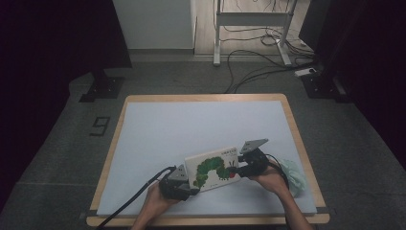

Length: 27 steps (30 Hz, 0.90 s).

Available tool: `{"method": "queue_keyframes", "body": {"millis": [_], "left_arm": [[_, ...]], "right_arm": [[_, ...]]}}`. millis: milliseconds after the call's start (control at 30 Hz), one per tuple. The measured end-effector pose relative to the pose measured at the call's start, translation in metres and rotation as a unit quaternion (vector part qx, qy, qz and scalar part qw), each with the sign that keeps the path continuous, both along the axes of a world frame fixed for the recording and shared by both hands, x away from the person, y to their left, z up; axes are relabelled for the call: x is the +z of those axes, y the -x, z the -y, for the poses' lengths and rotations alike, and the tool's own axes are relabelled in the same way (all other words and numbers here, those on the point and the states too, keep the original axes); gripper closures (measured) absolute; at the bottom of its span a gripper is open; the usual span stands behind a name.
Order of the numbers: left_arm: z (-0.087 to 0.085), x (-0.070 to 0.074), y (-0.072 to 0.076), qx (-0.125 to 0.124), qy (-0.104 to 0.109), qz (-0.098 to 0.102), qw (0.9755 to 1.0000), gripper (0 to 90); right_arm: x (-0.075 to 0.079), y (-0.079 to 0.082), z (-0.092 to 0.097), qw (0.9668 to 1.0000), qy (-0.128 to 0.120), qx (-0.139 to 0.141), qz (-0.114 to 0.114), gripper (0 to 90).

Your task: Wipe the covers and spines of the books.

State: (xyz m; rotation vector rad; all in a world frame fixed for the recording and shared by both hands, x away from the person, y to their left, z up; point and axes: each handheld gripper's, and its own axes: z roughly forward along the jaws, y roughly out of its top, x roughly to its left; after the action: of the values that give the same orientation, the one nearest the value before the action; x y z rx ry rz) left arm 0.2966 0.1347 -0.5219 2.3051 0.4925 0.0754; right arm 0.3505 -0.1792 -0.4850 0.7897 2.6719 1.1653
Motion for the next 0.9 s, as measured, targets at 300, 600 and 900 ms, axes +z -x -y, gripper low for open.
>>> {"method": "queue_keyframes", "body": {"millis": [300,600,900], "left_arm": [[-0.01,0.003,-0.004,0.006,0.008,-0.013,0.9999,67.0],[-0.013,0.002,-0.005,0.005,0.014,-0.015,0.9998,74.4],[-0.02,0.006,-0.011,0.015,-0.005,0.019,0.9997,74.6]], "right_arm": [[0.007,0.002,-0.004,0.9997,-0.009,0.002,0.025,50.1],[0.009,0.003,-0.005,0.9994,-0.013,0.007,0.032,51.0],[0.011,-0.004,-0.013,0.999,-0.016,0.004,0.042,52.3]]}}
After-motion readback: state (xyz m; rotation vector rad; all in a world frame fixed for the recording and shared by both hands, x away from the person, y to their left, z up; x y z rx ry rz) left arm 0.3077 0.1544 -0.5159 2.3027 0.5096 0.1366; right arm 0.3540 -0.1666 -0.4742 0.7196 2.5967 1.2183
